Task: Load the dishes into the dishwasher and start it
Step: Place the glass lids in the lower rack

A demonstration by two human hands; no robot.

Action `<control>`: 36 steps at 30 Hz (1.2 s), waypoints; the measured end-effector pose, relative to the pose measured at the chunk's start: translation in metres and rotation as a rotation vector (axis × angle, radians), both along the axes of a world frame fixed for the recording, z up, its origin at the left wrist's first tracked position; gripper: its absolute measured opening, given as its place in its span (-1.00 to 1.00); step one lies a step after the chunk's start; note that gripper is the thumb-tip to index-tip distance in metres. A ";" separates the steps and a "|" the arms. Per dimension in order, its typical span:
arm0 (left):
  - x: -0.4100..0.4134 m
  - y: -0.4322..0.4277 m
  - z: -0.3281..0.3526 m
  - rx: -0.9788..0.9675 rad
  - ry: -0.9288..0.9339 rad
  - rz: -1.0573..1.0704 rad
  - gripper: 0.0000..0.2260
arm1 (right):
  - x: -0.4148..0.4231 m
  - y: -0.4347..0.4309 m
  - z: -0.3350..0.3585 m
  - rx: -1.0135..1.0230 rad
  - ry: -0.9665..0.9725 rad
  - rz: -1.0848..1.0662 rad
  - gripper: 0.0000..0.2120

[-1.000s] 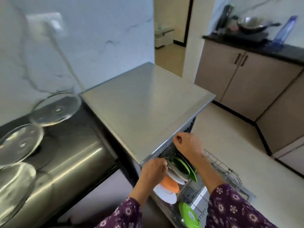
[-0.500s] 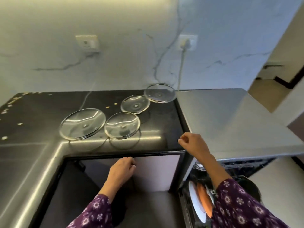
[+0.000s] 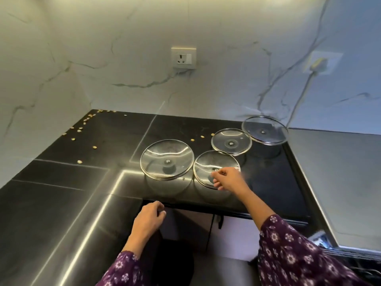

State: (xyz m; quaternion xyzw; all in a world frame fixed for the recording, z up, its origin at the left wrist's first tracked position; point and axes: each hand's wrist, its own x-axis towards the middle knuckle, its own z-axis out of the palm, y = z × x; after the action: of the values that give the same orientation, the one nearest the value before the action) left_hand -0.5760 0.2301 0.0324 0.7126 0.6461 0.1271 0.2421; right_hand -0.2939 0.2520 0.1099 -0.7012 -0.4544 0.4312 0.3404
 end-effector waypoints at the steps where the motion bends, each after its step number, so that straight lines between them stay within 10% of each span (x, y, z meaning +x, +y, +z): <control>1: -0.003 0.010 0.000 0.005 -0.001 -0.012 -0.83 | -0.007 0.015 -0.002 0.007 0.015 -0.021 -0.81; 20: 0.006 0.075 -0.032 0.076 -0.028 -0.276 -0.61 | -0.099 0.117 -0.035 -0.422 0.062 -0.049 -0.53; 24: 0.006 0.072 -0.033 0.099 -0.038 -0.262 -0.63 | -0.112 0.124 -0.041 -0.321 0.239 -0.228 -0.53; 30: 0.004 0.075 -0.033 0.126 -0.026 -0.289 -0.61 | -0.116 0.129 -0.027 -0.102 -0.214 -0.101 -0.77; 36: 0.013 0.083 -0.025 0.079 0.126 -0.322 -0.57 | -0.088 0.110 -0.025 0.043 -0.167 -0.056 -0.86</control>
State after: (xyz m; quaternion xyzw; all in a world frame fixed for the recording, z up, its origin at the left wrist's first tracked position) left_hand -0.5626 0.3129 0.0078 0.8223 0.5321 0.0669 0.1903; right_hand -0.3817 0.3620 0.0852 -0.7398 -0.4704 0.3516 0.3283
